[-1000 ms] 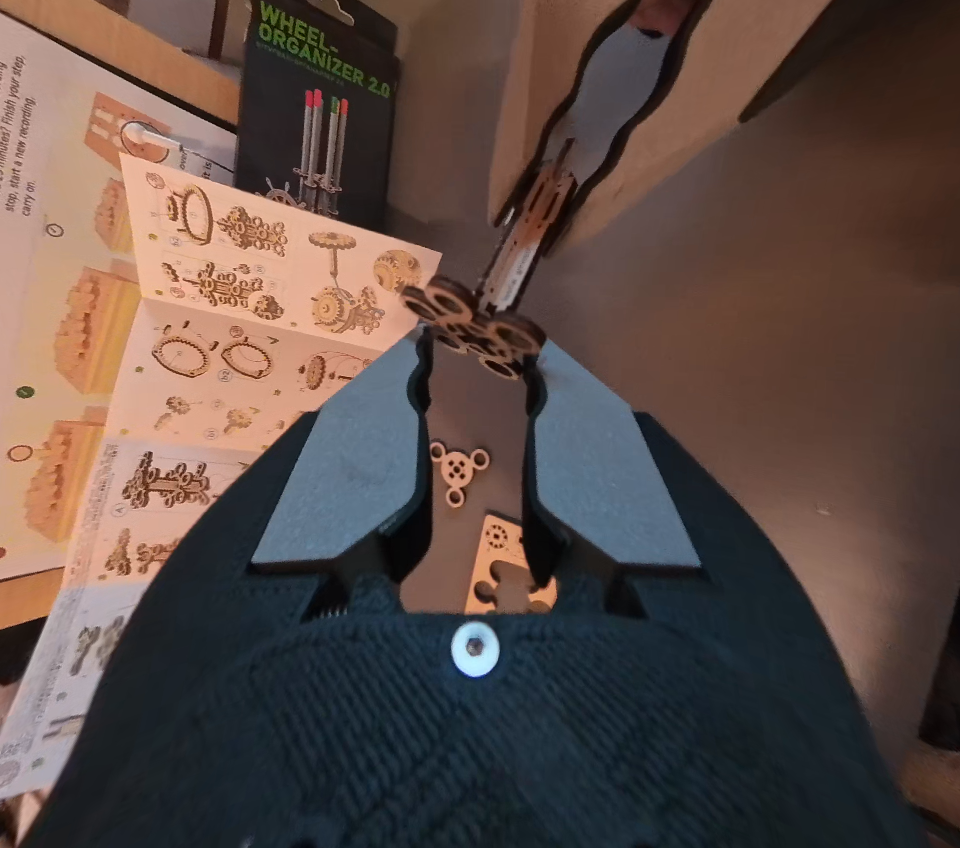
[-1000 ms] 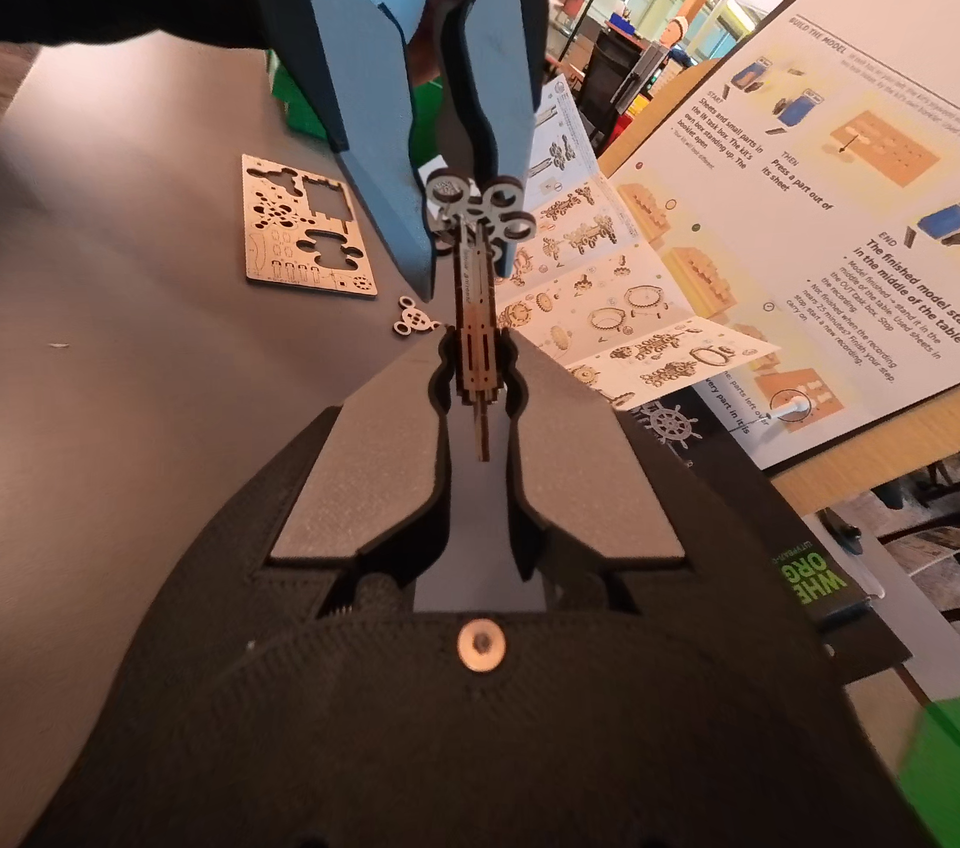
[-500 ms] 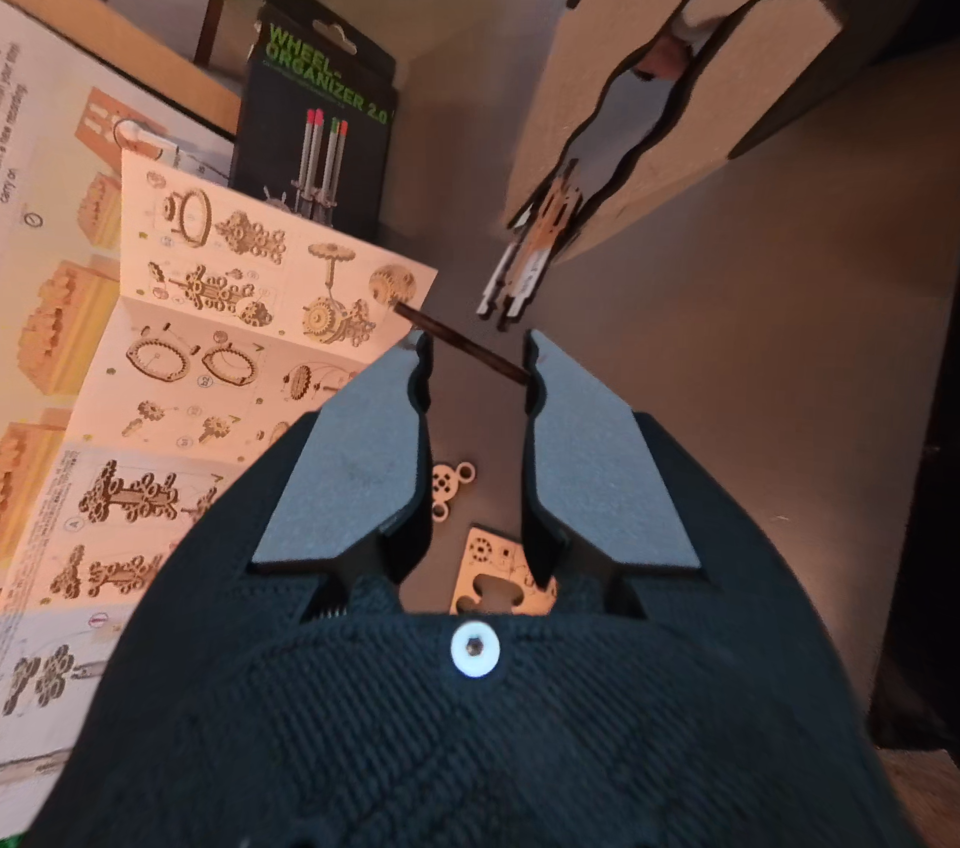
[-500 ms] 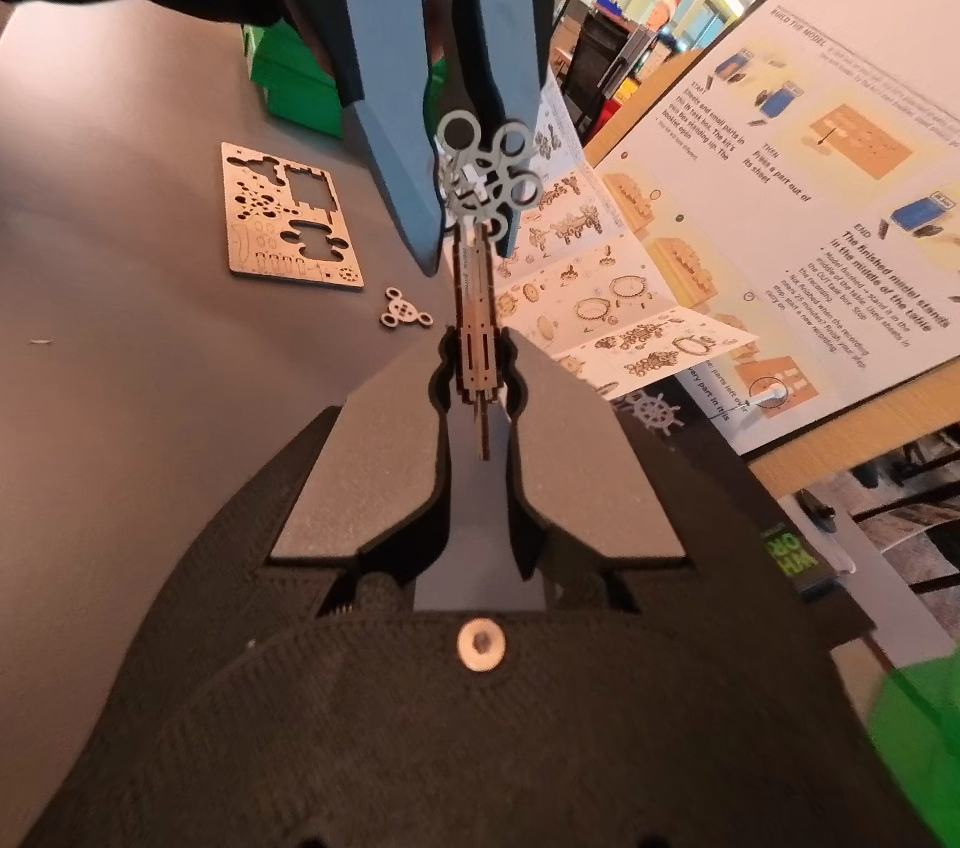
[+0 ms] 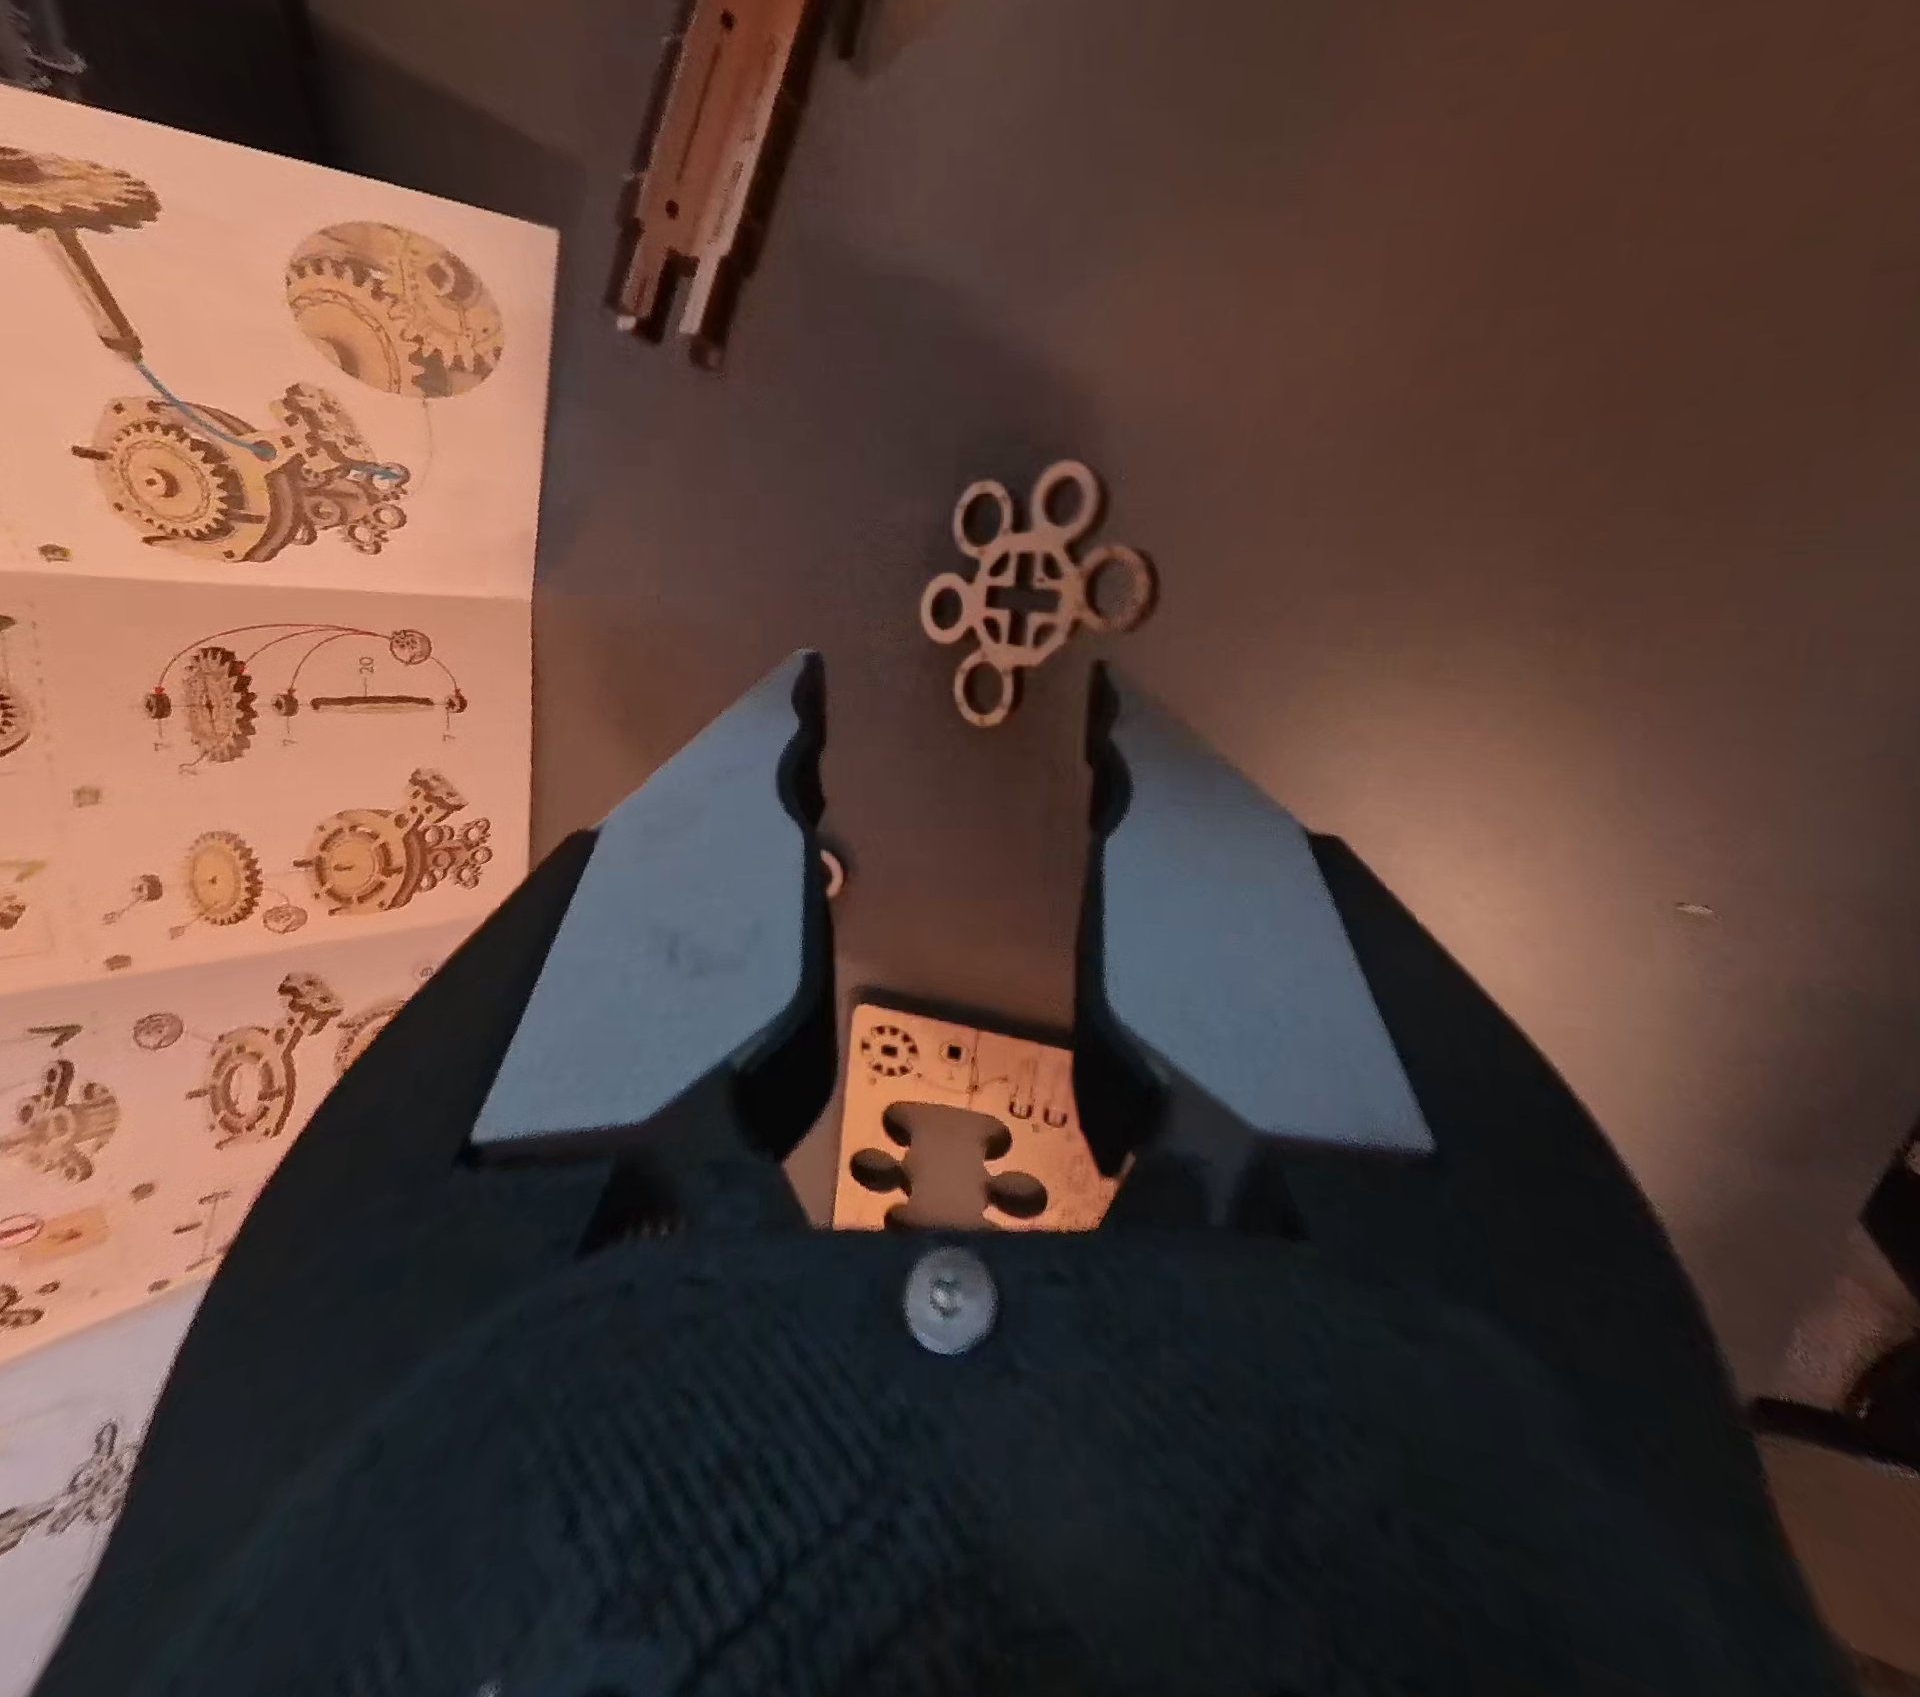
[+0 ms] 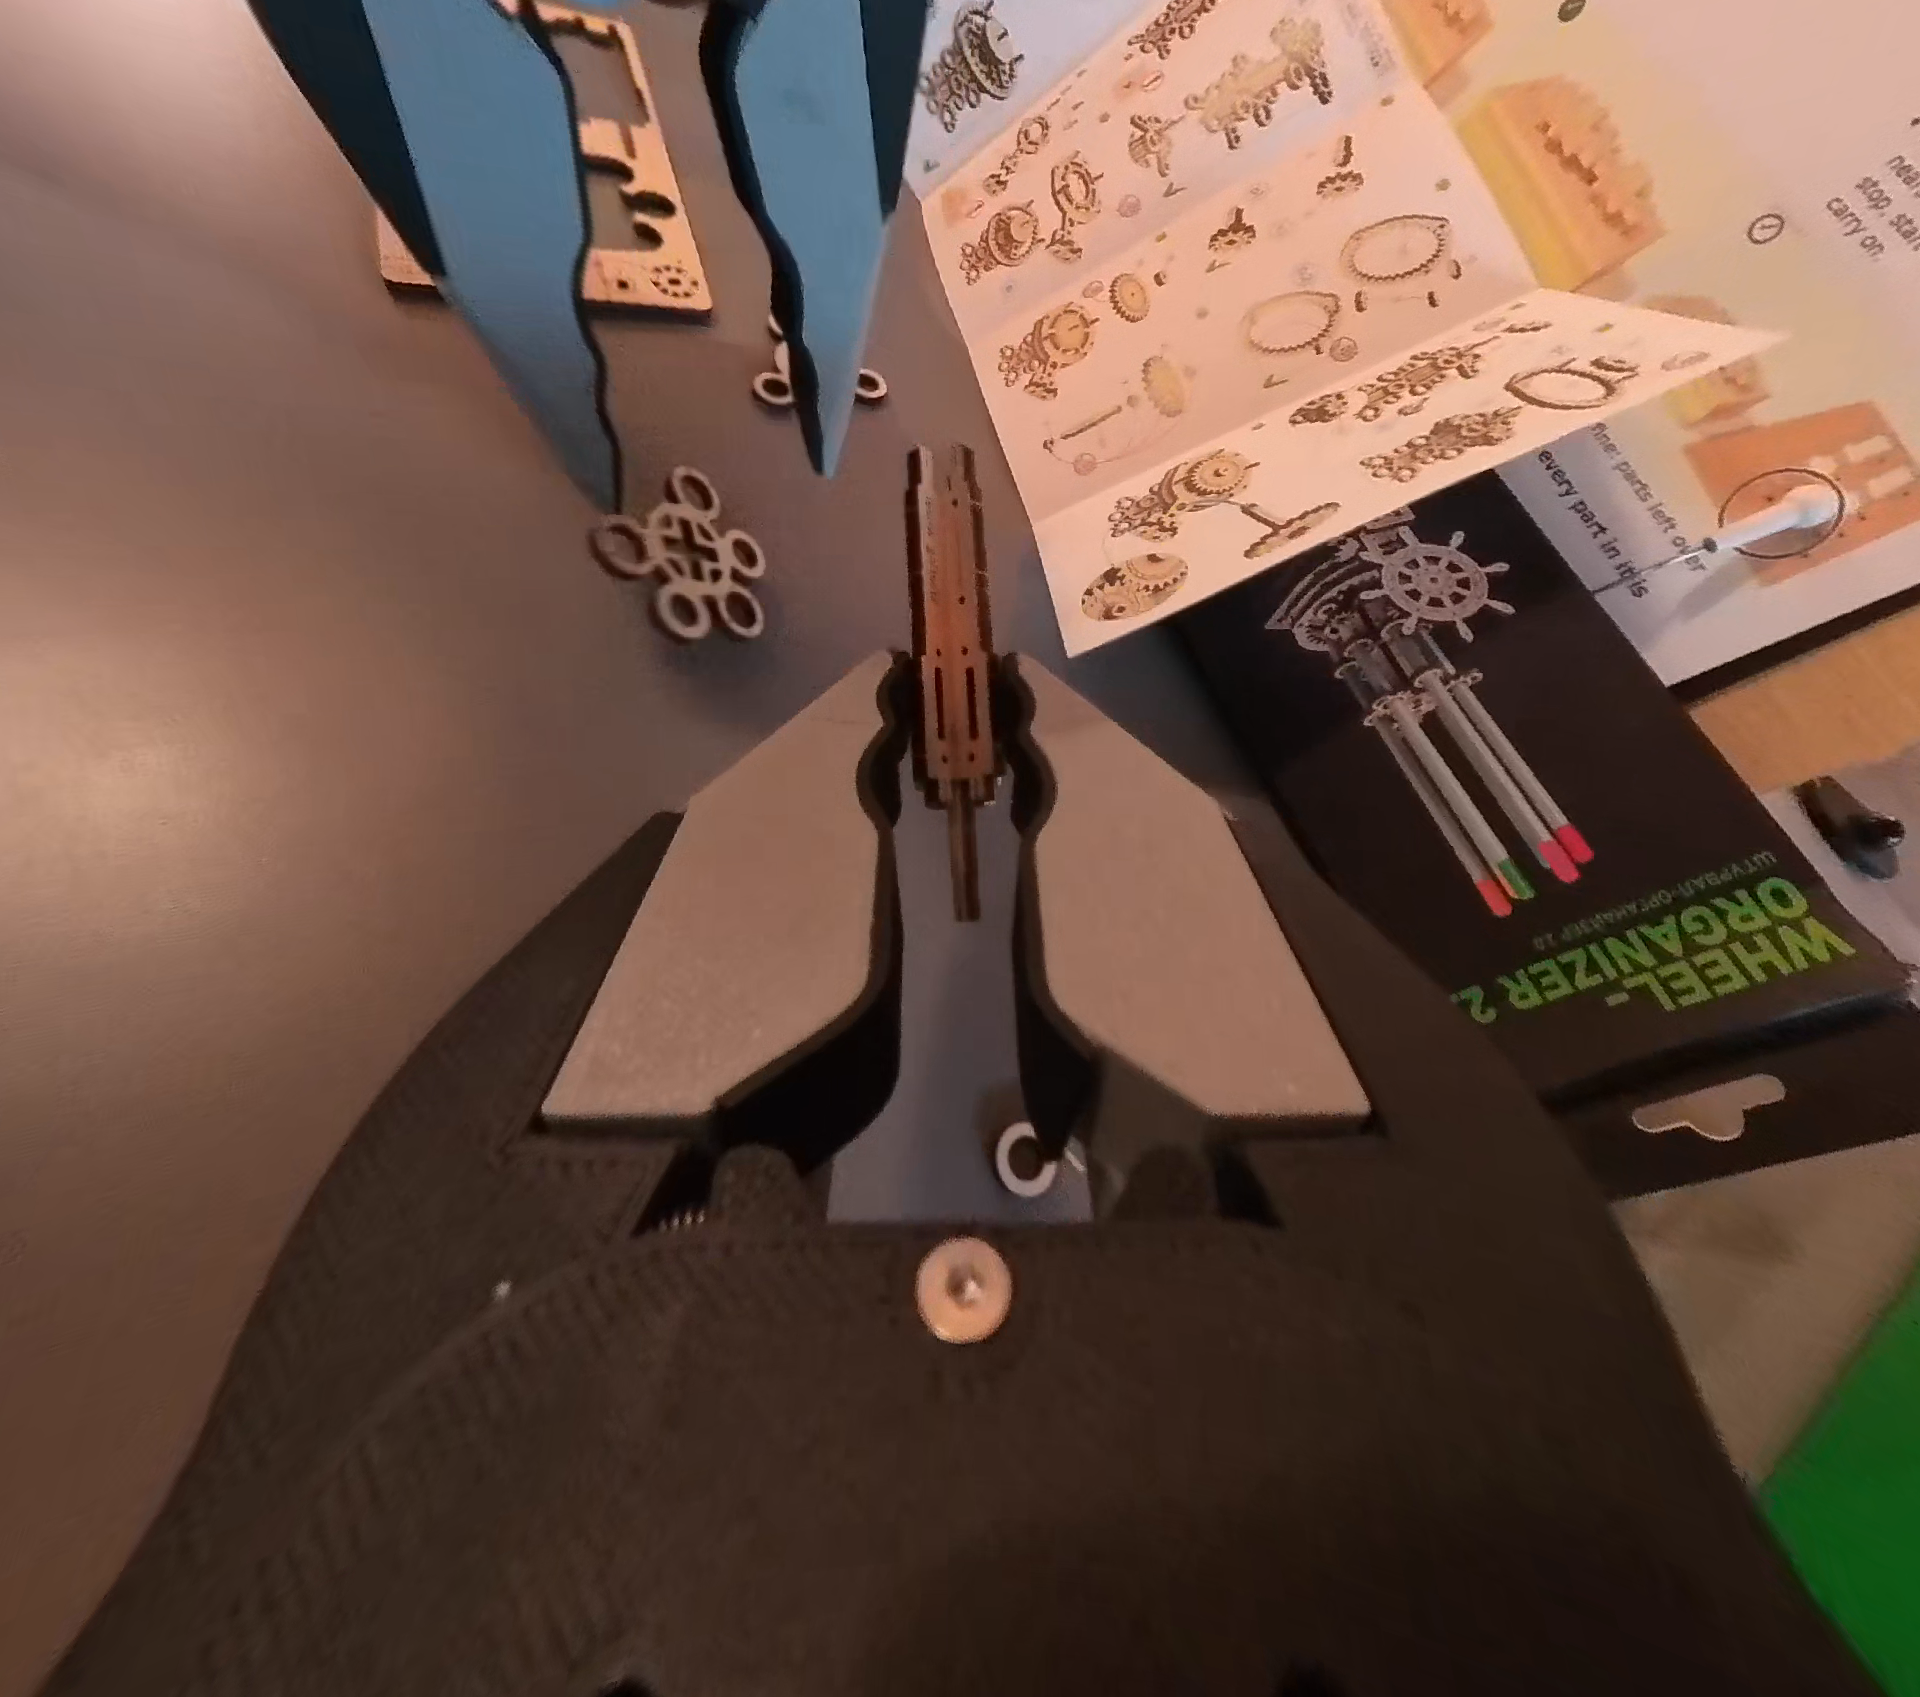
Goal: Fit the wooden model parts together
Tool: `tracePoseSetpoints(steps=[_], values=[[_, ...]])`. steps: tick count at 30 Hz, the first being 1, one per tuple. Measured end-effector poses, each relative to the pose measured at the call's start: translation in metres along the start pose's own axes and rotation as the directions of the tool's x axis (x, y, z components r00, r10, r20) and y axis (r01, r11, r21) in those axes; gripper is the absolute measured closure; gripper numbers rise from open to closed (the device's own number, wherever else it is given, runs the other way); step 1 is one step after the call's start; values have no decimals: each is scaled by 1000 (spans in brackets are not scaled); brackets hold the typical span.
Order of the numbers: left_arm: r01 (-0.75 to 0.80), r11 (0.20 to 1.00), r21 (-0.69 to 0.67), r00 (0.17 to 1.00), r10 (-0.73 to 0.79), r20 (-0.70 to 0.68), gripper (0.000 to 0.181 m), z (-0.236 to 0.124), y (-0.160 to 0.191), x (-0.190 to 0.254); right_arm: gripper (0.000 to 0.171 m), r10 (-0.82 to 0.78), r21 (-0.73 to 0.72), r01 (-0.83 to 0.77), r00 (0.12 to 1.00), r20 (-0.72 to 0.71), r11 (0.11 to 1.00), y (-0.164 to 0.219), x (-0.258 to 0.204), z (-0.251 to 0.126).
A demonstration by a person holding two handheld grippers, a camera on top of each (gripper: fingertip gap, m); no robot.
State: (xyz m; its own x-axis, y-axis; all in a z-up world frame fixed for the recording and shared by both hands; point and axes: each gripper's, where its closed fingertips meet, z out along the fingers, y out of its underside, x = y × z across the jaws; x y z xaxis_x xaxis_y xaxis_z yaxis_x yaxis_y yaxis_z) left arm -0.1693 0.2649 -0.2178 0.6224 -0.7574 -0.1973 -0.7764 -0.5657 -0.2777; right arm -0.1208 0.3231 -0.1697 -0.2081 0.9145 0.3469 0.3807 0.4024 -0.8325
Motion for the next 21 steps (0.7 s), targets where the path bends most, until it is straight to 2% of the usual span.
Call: tracePoseSetpoints(steps=[4, 8, 10, 14, 16, 19, 21], values=[[-23, 998, 57, 999, 25, -27, 132, -4, -1, 2, 158, 15, 8, -15, 1000, 20, 1000, 1, 0, -1], [-127, 982, 140, 977, 148, -153, 133, 1, -8, 18, 158, 19, 17, -20, 999, 44, 1000, -1, -3, -2], [-195, 966, 167, 959, 224, -173, 133, 3, -9, 16, 158, 16, 16, -17, 999, 49, 1000, 0, -2, -4], [-276, 950, 146, 933, 301, -197, 137, 11, -1, 7, 157, 30, 7, -30, 999, 45, 1000, 5, 3, -8], [-254, 964, 83, 936, 267, -231, 143, 17, 8, 8, 158, 39, 9, -39, 998, 42, 999, 6, 5, -10], [-189, 980, 66, 925, 200, -323, 153, 10, 14, 30, 158, 36, 15, -37, 999, 34, 999, 5, 8, -13], [-186, 979, 79, 926, 201, -320, 149, 7, 17, 41, 158, 34, 25, -35, 999, 35, 999, 2, 7, -15]])
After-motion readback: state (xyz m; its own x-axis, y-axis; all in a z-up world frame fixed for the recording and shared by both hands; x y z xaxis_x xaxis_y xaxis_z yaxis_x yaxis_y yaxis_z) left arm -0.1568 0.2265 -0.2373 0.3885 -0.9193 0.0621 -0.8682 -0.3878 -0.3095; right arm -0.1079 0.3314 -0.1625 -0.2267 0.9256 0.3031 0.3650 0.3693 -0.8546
